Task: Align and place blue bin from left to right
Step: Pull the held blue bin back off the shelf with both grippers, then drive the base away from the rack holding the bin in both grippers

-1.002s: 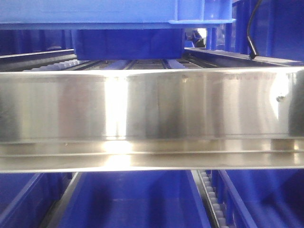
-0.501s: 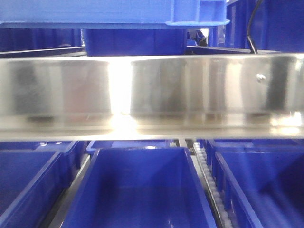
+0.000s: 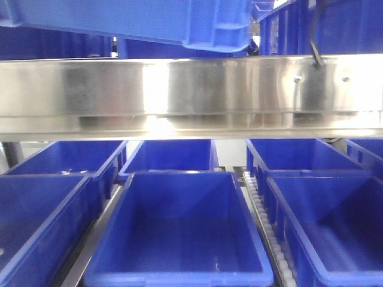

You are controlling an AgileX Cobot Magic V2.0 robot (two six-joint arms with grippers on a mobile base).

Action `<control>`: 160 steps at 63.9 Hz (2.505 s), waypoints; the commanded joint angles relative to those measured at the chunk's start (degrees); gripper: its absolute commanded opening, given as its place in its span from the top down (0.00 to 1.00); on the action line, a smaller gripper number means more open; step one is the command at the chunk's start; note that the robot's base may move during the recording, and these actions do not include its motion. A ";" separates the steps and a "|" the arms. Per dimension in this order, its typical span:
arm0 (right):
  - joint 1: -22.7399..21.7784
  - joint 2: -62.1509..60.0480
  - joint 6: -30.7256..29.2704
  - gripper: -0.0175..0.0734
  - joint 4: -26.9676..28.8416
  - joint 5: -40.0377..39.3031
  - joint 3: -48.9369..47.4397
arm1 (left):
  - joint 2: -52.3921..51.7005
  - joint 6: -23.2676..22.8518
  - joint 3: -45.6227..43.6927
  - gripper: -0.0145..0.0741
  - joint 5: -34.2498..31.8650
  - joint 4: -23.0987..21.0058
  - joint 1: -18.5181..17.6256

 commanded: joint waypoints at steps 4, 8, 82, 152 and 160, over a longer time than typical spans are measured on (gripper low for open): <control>0.79 -0.86 0.87 0.99 2.92 -4.15 -0.58 | -1.98 -1.44 -1.30 0.96 -8.98 -7.61 -1.12; 0.79 -0.86 0.87 0.99 2.92 -4.15 -0.58 | -1.98 -1.44 -1.30 0.96 -8.98 -7.61 -1.12; 0.79 -0.86 0.87 0.99 2.92 -4.15 -0.58 | -1.98 -1.44 -1.30 0.96 -9.11 -7.61 -1.12; 0.79 -0.86 0.87 0.99 2.92 -4.15 -0.58 | -1.98 -1.44 -1.30 0.96 -9.11 -7.61 -1.12; 0.79 -0.86 0.87 0.99 2.92 -4.15 -0.58 | -1.98 -1.44 -1.30 0.96 -9.11 -7.61 -1.12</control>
